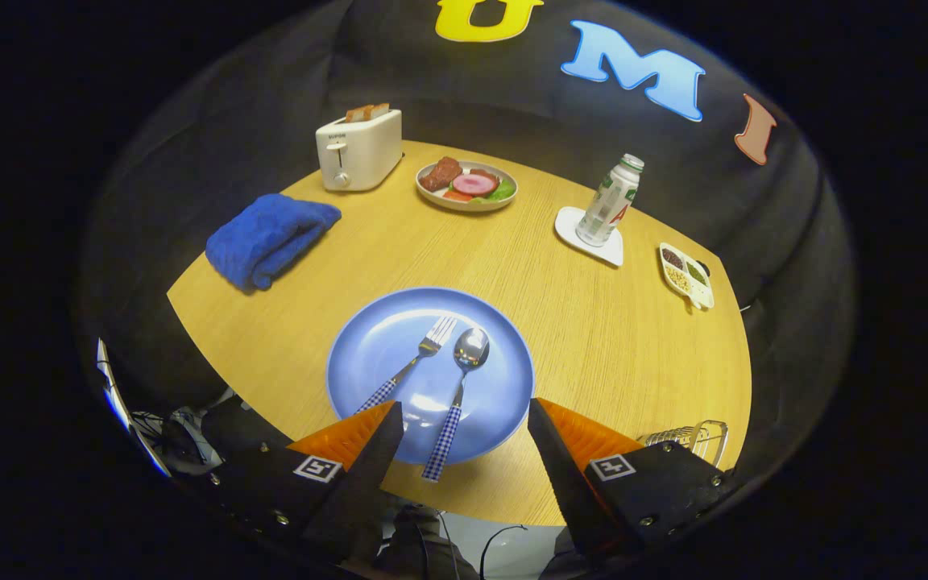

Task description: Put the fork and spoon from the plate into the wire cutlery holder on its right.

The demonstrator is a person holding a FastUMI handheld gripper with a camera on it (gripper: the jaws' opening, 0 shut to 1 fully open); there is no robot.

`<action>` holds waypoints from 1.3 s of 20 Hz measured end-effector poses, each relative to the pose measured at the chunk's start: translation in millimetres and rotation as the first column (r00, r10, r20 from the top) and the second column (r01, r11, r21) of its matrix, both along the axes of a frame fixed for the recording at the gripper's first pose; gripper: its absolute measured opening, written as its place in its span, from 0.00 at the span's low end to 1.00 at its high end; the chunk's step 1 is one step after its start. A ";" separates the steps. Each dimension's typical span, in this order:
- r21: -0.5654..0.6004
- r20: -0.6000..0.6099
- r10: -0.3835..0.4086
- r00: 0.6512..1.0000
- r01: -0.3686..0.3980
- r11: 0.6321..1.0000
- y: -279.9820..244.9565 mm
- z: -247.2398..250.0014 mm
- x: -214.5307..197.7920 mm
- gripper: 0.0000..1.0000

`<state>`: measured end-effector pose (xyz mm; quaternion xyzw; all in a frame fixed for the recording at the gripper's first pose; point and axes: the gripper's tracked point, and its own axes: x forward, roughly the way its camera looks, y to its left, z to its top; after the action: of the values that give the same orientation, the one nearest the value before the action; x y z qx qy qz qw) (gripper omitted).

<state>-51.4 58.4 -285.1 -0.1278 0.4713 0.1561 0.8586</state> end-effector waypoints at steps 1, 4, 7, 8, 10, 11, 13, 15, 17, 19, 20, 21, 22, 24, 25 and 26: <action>-0.003 -0.019 0.001 1.000 -0.001 1.000 0.5 -5.0 -1.2 0.94; -0.016 -0.078 -0.004 0.997 0.003 1.000 1.1 -24.4 -5.0 0.92; -0.008 -0.158 -0.022 0.987 0.021 1.000 4.9 -44.1 -11.1 0.92; -0.010 -0.175 -0.039 0.984 0.037 0.999 4.7 -48.5 -12.8 0.92; -0.011 -0.202 -0.066 0.977 0.065 0.998 3.8 -54.6 -13.1 0.79; -0.013 -0.208 -0.067 0.976 0.066 0.998 4.3 -56.3 -10.0 0.77; -0.011 -0.219 -0.062 0.974 0.061 0.998 7.6 -64.3 -6.5 0.65; -0.024 -0.254 -0.066 0.965 0.062 0.998 10.3 -64.2 -8.4 0.42; -0.030 -0.293 -0.055 0.954 0.049 0.998 12.1 -69.4 -11.8 0.42; -0.021 -0.326 -0.064 0.943 0.060 0.998 13.4 -80.8 -15.1 0.15; -0.010 -0.346 -0.056 0.937 0.056 0.998 16.1 -79.7 -15.4 0.15; -0.014 -0.359 -0.046 0.932 0.044 0.999 15.4 -78.5 -16.1 0.15; -0.016 -0.354 -0.046 0.934 0.044 0.999 15.8 -77.3 -12.4 0.15; -0.020 -0.367 -0.028 0.930 0.022 1.000 12.8 -78.9 -13.1 0.05; -0.017 -0.367 -0.017 0.930 0.012 1.000 12.5 -76.8 -11.4 0.05; -0.021 -0.367 -0.006 0.930 -0.002 1.000 11.4 -72.6 -10.3 0.05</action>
<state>-61.7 69.8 -357.7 -0.1047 0.6250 0.1715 0.7543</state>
